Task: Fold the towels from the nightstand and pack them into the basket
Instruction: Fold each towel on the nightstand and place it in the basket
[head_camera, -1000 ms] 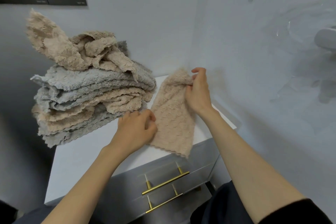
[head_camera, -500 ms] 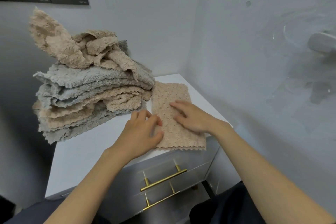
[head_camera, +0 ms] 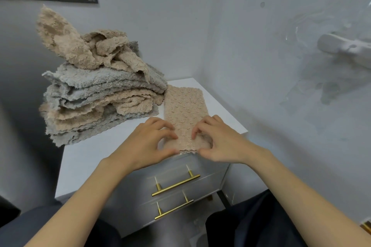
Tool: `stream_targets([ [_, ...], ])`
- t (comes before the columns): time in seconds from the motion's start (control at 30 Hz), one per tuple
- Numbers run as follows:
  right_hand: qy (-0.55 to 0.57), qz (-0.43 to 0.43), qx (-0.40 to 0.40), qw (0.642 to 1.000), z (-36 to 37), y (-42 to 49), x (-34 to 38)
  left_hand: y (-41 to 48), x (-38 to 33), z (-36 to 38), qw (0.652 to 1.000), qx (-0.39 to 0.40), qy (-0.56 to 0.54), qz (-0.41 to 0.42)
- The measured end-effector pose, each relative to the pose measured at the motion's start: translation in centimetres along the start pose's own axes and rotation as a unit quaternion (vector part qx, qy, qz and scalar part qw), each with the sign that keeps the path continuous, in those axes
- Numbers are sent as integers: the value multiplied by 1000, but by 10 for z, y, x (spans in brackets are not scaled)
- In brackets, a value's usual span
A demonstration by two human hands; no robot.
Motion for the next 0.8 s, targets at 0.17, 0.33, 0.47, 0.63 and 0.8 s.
stream_targets([
  [0.17, -106, -44, 36, 993, 8, -12, 3, -6, 1, 3, 999, 24, 43, 10],
  [0.33, -13, 11, -31, 999, -4, -11, -8, -8, 1, 2, 998, 4, 62, -5],
  [0.47, 104, 96, -51, 989, -12, -9, -20, -6, 0, 2, 998, -6, 62, -16],
  [0.63, 156, 134, -63, 977, -12, -2, -24, -2, 1, 4, 996, -40, 74, -15],
  [0.8, 124, 141, -72, 980, -9, 4, -29, 7, 4, 5, 985, -57, -78, -140],
])
Point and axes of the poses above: each hand's wrist, its own y-axis towards the middle knuckle, its own z-axis out of the palm, x = y × z, the point moved 2 cm from there along y, towards the middle knuckle, and after that the axes turned 5 degrees about -x, right-handed, at the moved point
